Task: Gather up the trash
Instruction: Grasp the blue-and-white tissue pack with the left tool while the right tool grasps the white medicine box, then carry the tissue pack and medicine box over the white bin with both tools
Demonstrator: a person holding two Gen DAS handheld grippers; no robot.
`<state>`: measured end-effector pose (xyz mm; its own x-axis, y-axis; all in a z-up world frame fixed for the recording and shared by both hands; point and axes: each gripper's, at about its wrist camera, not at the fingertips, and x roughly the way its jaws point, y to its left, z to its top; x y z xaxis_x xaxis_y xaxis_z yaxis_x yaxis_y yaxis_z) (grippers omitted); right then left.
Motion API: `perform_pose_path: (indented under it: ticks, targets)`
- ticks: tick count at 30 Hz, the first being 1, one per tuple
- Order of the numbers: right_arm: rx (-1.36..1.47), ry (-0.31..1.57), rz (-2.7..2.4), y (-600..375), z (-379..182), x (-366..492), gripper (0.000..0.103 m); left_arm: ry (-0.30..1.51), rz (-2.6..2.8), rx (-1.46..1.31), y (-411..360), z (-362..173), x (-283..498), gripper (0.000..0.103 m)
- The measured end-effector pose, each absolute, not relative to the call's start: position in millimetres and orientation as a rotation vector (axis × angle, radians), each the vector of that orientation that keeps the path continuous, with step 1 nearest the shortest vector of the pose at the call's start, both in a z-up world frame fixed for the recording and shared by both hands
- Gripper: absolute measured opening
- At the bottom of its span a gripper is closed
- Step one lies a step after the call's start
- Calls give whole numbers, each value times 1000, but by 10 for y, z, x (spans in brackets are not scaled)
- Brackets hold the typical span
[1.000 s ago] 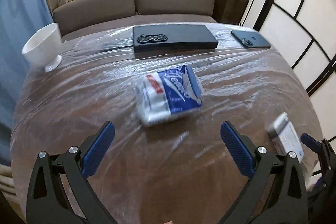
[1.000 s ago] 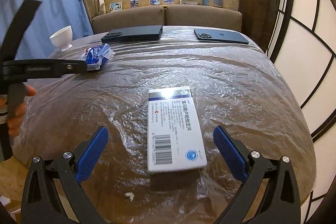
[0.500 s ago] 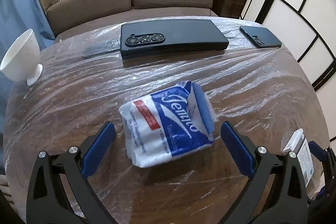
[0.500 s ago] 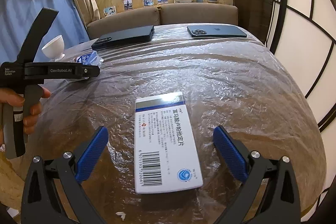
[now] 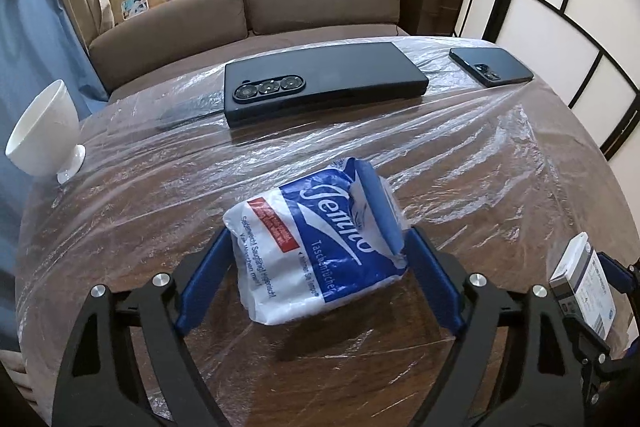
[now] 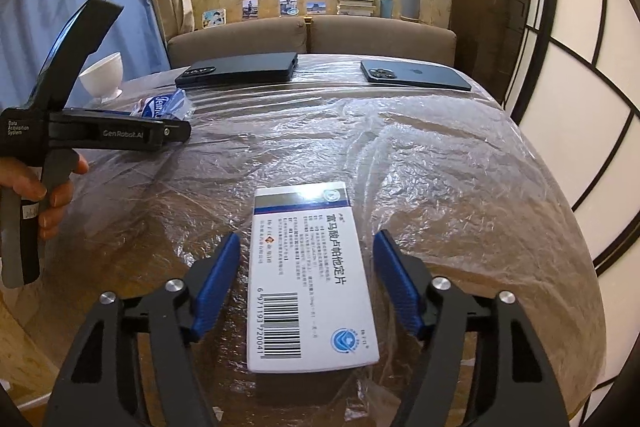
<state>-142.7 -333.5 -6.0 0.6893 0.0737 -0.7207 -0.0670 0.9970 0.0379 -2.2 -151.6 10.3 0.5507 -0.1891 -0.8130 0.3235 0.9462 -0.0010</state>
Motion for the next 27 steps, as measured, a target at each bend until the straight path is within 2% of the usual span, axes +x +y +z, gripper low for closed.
perform_pose_path:
  ticks: [1,2,3,6,12,27]
  targets:
    - [6,807,77,-3336,-54,-1423,56,934,-301,156,-1513,107,-29,84]
    - [6,808,78,-3341,-50,-1424,50,925,-302,153,-1502,117,-37,76]
    - [9,811,80,-3348,-43,-1418,50,923,-302,152,-1500,122,-39,70]
    - [18,808,80,-3367,-22,-1413,50,919,-313,153,-1488,150,-46,62]
    - [27,772,83,-3379,105,-1445,50,909,-326,145,-1464,208,-99,56]
    - [36,766,125,-3328,204,-1519,50,897,-351,131,-1400,325,-342,54]
